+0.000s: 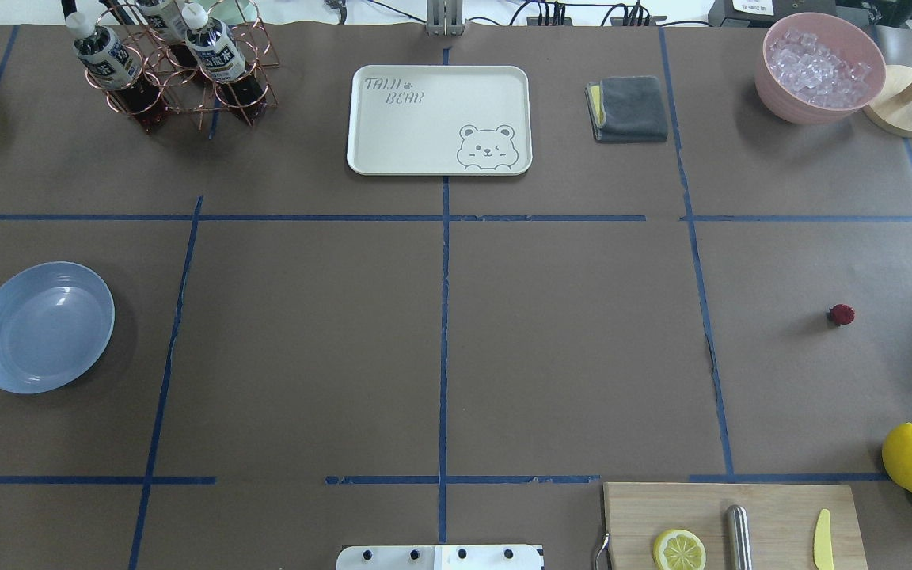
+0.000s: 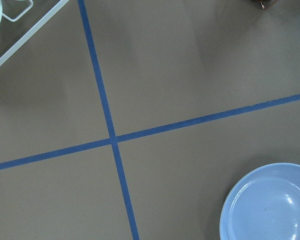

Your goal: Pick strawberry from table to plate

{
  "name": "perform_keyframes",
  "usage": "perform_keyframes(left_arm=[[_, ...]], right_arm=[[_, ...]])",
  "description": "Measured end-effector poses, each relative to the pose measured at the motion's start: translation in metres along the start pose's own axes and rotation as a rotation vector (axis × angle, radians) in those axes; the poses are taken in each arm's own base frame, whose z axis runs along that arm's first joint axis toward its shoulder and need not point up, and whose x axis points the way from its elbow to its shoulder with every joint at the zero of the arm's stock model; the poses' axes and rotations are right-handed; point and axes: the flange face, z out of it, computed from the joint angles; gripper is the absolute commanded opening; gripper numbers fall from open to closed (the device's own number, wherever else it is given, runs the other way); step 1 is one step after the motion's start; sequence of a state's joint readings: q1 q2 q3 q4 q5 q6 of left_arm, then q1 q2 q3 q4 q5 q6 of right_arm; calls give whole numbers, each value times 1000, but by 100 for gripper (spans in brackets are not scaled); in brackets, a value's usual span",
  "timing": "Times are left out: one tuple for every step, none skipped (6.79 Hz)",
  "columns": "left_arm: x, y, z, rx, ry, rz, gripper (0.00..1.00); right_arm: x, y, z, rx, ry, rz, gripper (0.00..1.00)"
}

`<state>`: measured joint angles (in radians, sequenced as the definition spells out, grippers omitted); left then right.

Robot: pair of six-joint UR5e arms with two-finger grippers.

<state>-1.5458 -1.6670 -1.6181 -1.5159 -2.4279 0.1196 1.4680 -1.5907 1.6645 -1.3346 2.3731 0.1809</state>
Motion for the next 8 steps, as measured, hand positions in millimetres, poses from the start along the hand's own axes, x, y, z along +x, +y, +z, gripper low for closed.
perform_keyframes(left_arm=[[-1,2,-4,4,0,-6,100],[3,0,-11,7,0,-17,100],[8,-4,-16,3,0,-29,100],[9,-5,-18,0,-3,-31,100],[10,-5,-17,-2,-10,-30,100],[9,-5,-17,-3,-13,-29,100],[9,-6,-16,2,-14,-22,100],[9,-7,-11,8,-15,-2,100]], right_arm=[[0,0,0,0,0,0,100],[-1,-1,-1,1,0,0,100],[-2,-2,-1,3,-1,-1,100],[-3,-4,-2,5,-2,0,100],[-6,-6,-1,4,-4,0,100],[-10,-7,1,0,-5,-8,100],[-12,-8,3,-3,-7,-16,100],[-13,-8,4,-6,-8,-20,100]])
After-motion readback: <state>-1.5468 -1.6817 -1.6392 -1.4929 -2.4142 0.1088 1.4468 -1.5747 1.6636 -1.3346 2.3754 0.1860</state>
